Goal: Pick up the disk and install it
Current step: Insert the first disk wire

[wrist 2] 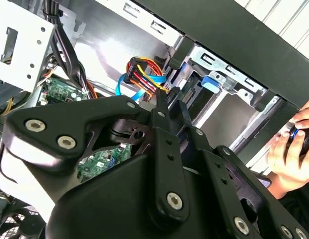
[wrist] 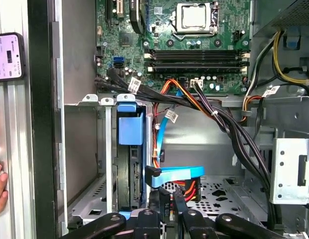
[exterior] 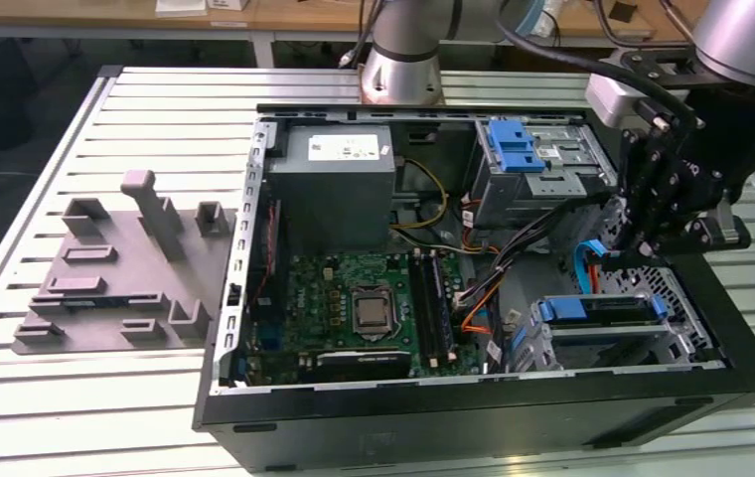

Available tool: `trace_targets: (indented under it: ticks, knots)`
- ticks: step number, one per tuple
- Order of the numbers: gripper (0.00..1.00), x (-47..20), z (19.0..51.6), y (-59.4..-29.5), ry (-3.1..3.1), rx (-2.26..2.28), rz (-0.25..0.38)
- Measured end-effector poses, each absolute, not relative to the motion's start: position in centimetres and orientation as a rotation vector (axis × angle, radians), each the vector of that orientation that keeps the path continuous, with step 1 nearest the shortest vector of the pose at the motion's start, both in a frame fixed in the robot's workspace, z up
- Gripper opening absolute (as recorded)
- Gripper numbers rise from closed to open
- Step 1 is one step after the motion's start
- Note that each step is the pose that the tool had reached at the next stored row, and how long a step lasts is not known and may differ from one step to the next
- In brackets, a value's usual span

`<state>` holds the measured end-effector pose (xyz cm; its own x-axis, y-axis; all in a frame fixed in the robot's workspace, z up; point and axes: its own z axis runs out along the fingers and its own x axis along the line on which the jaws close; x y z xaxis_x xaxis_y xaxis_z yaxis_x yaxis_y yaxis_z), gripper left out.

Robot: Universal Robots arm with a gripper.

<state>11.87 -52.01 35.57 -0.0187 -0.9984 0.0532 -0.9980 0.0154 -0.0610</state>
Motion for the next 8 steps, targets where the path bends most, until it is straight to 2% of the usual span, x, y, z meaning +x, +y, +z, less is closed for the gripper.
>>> trace_targets:
  ticks: [8]
  knots:
    - [0.25,11.87,35.12,-52.01,2.237,-2.199,-0.132]
